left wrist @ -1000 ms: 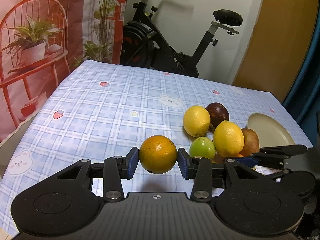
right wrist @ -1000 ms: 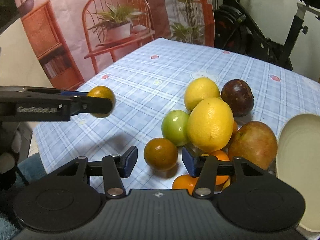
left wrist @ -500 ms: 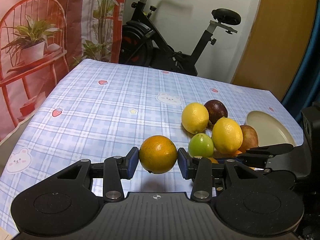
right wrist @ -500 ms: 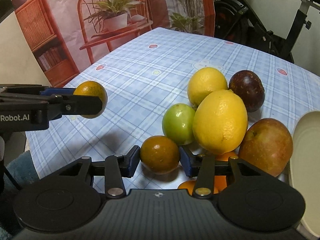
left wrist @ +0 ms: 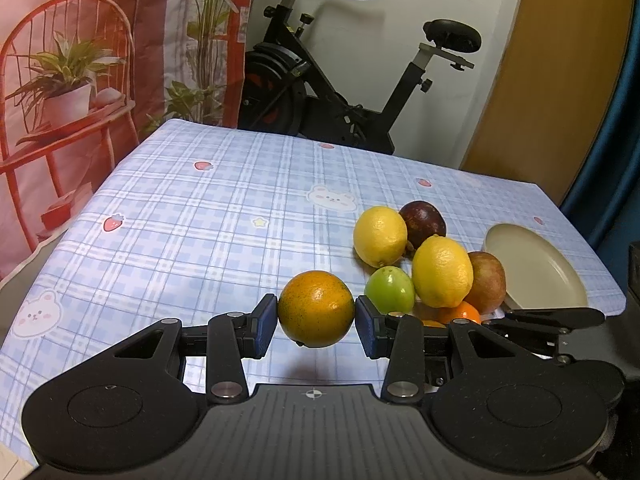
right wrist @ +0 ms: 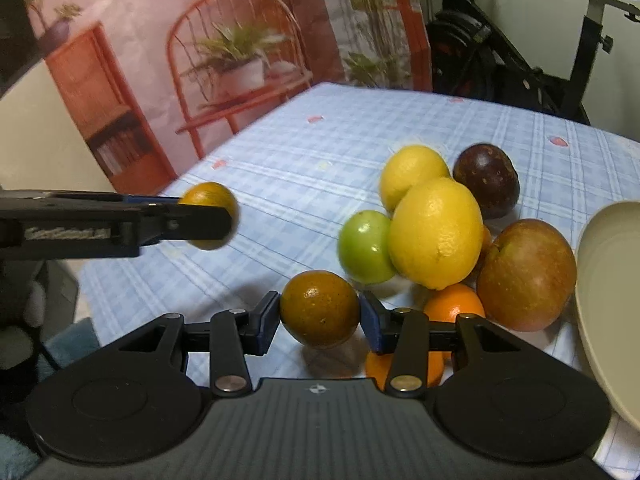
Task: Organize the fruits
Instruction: 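Carry the orange in the right tool over the beige plate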
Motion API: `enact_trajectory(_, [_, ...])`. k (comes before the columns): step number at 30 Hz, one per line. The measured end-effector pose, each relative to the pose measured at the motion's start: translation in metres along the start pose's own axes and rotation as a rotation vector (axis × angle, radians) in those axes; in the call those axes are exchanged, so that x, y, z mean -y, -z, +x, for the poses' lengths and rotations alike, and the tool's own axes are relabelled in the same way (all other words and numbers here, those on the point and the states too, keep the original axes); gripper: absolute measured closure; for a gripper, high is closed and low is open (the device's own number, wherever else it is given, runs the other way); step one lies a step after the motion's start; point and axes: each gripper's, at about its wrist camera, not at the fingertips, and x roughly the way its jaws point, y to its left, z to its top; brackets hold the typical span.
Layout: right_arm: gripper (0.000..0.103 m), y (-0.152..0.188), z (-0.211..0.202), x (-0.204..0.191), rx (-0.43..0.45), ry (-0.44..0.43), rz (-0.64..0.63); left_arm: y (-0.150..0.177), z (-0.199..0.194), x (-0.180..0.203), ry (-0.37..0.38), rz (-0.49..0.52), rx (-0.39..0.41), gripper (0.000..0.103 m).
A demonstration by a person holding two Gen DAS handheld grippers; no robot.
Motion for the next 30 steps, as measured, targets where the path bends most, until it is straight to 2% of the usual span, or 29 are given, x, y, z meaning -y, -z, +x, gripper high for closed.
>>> enact_trajectory(9, [0.057,0.003,-0.023,0.003,0.069,-0.010,0.025,0.003,-0.006,0.013,-0.020,0.031,-0.008,0.058])
enact_trajectory(19, [0.057,0.004,-0.050,0.019,0.166,0.030,0.078,-0.009,-0.011,0.036,-0.032,0.098,0.008,0.058])
enact_trajectory(25, [0.057,0.005,-0.070,0.039,0.229,0.073,0.118,-0.024,-0.005,0.060,-0.005,0.148,0.025,0.058])
enact_trajectory(30, [0.057,0.009,-0.087,0.067,0.263,0.138,0.163,-0.033,0.010,0.088,0.052,0.188,0.031,0.058])
